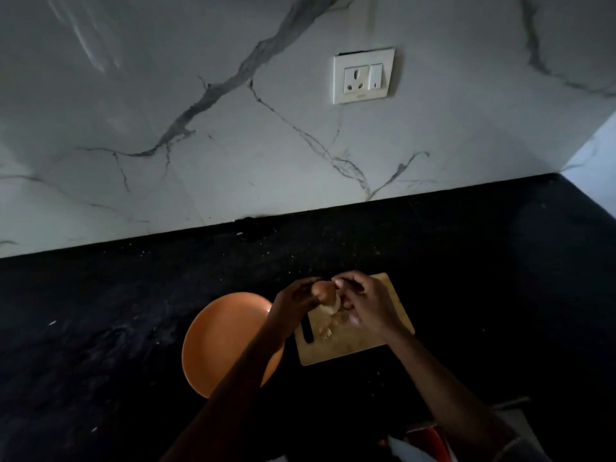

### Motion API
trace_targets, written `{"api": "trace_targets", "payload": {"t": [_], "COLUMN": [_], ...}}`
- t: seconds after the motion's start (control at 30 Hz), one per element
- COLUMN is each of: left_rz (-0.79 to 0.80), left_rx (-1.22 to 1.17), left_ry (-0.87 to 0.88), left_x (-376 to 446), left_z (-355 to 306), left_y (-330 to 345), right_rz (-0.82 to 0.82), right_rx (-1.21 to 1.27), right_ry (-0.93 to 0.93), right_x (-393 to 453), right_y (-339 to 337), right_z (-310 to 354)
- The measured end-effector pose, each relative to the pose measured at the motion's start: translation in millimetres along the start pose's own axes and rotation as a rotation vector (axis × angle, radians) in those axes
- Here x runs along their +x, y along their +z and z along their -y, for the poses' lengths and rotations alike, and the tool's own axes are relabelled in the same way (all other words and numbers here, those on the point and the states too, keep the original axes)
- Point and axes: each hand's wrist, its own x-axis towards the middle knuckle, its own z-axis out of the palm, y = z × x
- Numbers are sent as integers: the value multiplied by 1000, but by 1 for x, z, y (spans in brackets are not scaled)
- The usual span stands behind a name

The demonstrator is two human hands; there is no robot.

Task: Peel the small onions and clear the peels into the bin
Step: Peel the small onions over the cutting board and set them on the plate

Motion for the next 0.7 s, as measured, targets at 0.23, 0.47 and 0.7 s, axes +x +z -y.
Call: {"api": "trace_targets", "payload": {"t": [0.23, 0.47, 0.7], "left_rz": [-63, -74, 28], "left_rx": [-93, -100, -137], "left_ry": [40, 96, 100], "left_x": [-7, -14, -16], "left_z": [2, 2, 2], "left_y": [-1, 7, 5], "right_rz": [27, -24, -72], "right_rx": [246, 147, 160], "right_ry": [124, 57, 69], "right_x": [-8, -2, -4], "right_y": [4, 5, 12], "right_z": [8, 6, 3]}}
